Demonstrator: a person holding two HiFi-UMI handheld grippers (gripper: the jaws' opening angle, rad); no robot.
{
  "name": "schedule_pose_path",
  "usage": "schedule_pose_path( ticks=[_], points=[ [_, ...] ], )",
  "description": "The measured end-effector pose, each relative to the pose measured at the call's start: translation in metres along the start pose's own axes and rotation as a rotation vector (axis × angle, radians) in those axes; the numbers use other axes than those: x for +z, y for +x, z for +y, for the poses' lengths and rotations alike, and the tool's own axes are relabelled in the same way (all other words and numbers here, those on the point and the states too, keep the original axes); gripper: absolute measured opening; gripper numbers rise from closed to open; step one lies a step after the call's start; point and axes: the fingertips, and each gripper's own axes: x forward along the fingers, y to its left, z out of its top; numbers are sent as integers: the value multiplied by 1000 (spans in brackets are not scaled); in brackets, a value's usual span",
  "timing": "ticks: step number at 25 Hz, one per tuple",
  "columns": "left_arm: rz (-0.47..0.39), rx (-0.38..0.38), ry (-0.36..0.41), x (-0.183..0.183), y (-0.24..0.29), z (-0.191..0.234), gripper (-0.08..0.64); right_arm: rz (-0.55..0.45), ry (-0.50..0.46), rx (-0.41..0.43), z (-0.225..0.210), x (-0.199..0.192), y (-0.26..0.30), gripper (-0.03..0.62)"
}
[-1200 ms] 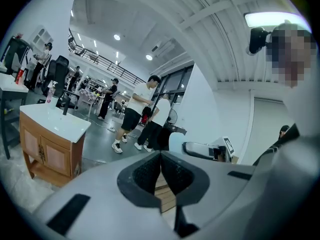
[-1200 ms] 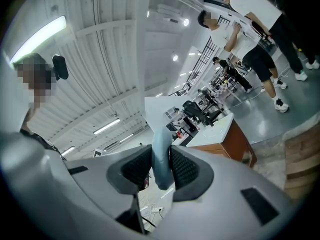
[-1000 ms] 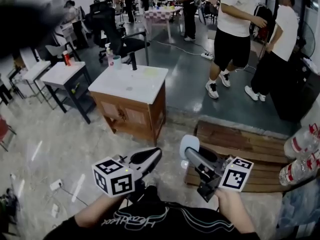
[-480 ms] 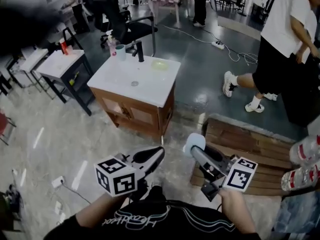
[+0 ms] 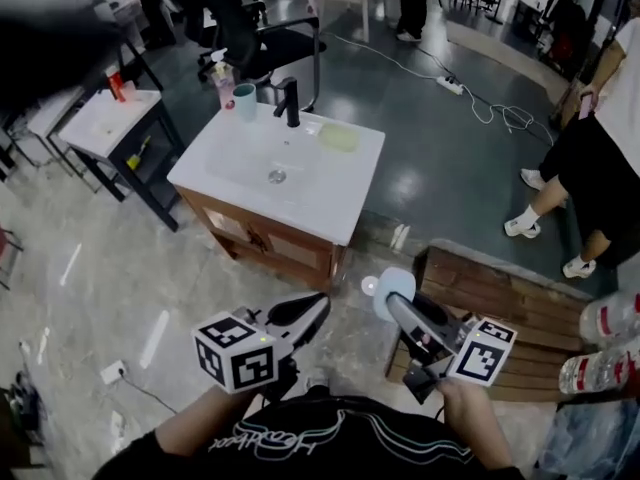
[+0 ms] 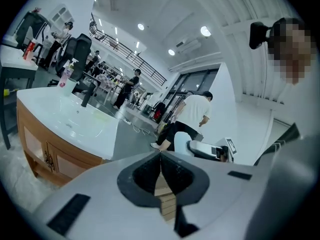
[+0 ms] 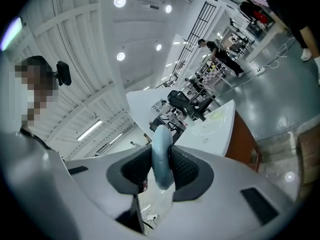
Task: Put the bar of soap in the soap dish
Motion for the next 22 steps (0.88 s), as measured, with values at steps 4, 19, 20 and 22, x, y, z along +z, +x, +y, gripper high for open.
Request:
schedule_pose_path(
  ticks=[4, 19, 20, 22],
  points=[
    [1, -13, 12, 25, 12, 28, 23, -7, -5, 2, -12, 16, 30, 130],
    [1, 13, 21, 75, 65, 74, 23, -5, 3, 0, -71, 68, 70, 130],
    [-1, 21, 18, 80, 72, 79, 23, 2, 4, 3, -78, 74, 74, 130],
    [-5, 34, 13, 91, 84, 88, 23, 16, 4, 7, -91, 87, 84, 130]
  ],
)
